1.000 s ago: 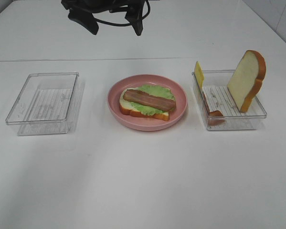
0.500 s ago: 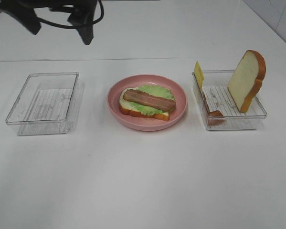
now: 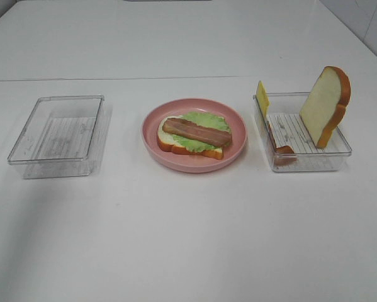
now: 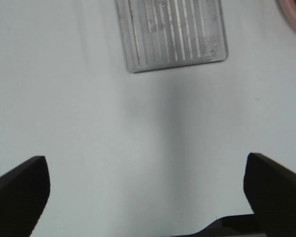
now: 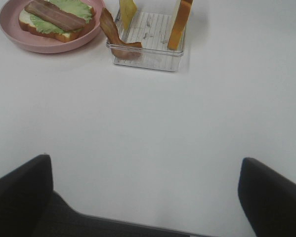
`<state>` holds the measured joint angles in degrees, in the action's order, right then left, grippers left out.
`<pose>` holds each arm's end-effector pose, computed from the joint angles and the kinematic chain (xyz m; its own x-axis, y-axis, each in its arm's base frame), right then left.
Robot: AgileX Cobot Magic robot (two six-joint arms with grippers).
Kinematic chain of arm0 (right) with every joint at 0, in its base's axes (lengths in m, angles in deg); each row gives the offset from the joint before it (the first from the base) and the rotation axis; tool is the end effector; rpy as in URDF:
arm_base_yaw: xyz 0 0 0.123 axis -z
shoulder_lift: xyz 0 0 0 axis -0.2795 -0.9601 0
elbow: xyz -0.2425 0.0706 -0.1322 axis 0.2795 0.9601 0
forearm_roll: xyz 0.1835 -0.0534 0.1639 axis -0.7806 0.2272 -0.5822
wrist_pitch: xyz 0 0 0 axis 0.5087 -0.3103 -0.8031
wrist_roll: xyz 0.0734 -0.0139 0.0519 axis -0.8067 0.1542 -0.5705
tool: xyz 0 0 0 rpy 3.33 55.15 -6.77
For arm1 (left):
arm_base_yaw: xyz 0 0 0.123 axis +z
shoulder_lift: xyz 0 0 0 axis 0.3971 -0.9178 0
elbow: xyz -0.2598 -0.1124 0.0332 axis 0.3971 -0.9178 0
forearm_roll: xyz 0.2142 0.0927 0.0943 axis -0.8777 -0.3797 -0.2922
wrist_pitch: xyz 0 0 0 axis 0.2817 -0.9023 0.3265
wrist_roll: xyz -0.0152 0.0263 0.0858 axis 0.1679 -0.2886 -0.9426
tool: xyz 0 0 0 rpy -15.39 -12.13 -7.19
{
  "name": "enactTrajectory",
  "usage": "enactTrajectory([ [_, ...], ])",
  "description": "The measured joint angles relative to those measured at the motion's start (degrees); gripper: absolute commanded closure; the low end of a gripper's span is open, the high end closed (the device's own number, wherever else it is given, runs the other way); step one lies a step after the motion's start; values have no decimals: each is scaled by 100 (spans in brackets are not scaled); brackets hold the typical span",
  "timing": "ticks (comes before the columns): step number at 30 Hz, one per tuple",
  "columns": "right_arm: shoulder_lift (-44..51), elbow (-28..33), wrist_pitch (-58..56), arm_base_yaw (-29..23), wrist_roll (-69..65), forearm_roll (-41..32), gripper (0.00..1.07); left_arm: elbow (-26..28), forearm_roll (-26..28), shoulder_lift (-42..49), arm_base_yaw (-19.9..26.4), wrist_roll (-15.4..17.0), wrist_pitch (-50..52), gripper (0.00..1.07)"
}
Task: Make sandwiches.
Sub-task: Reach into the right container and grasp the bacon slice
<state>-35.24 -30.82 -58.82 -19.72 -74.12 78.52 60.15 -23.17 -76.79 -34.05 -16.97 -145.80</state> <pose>-0.0027 0.0035 0.2610 -0.5299 -0.0386 -0.8472 -0.0973 0.9951 0.0156 0.2471 -0.0416 0.3447 -0.9332 0.0202 -0.3588 0.0239 0.9997 -0.0059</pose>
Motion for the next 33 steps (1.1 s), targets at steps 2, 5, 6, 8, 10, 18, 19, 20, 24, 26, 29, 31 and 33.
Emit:
enactTrajectory([
  [2,0,0,0,0,0,0,9,-527,-6,699,74,0,0,7],
  [5,0,0,0,0,0,0,9,-1043,0,1415,80,0,109,7],
  [6,0,0,0,0,0,0,9,-1043,0,1415,80,0,109,7],
  [8,0,0,0,0,0,0,9,-1220,0,1684,80,0,155,7],
  [10,0,0,0,0,0,0,9,-1822,-6,2739,80,0,321,7],
  [18,0,0,0,0,0,0,9,-2785,-6,4435,80,-223,510,7],
  [19,0,0,0,0,0,0,9,-2922,-6,4612,80,-286,510,7],
  [20,0,0,0,0,0,0,9,-3174,-6,5013,80,-384,510,7],
  [24,0,0,0,0,0,0,9,-3489,-6,5466,80,-516,510,7],
  [26,0,0,0,0,0,0,9,-3759,-6,5816,80,-688,510,7],
  [29,0,0,0,0,0,0,9,-3942,23,5987,80,-802,533,7],
  [31,0,0,0,0,0,0,9,-4114,120,6085,80,-859,653,7],
  [33,0,0,0,0,0,0,9,-4114,149,6096,80,-871,665,7],
])
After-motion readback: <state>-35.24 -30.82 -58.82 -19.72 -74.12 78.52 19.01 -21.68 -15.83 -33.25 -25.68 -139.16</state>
